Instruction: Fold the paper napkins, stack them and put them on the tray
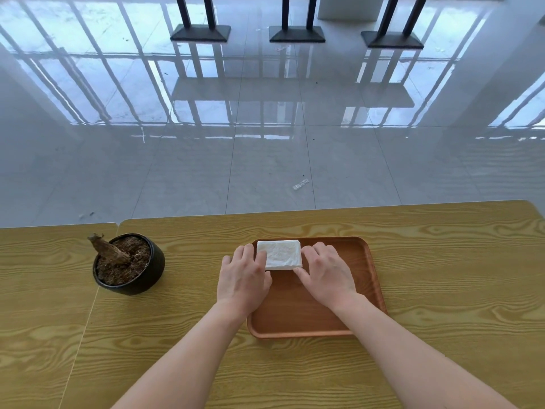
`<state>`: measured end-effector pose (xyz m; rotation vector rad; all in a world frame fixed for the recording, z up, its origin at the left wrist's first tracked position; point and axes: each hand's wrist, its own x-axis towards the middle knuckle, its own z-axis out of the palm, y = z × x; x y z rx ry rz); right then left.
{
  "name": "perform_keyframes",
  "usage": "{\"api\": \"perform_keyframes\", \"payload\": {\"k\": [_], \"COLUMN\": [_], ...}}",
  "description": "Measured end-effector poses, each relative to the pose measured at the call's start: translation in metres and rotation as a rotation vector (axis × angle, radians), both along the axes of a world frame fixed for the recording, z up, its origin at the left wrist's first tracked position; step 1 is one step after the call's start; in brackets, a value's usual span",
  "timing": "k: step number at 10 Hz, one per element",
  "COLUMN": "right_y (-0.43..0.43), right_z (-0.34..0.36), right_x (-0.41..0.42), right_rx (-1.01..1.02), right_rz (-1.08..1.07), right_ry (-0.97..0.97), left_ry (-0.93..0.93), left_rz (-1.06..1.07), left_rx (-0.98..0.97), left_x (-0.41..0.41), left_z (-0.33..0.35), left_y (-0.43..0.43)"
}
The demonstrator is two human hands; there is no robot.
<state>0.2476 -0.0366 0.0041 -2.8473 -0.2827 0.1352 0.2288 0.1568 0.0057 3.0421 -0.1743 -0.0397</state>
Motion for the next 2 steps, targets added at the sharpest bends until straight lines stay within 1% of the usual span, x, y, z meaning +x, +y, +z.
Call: {"api": "perform_keyframes", "payload": {"k": [2], "right_y": [-0.007], "right_z": [0.024], "right_x": [-0.010], "right_rx": [-0.073], "right_rz": [0.013], "right_ry": [-0.025], "left_ry": [0.029], "left_rz": [0.032], "left_rx": [0.068], "left_x": [-0.011], "left_z": [0.018], "left_y": [0.003]}}
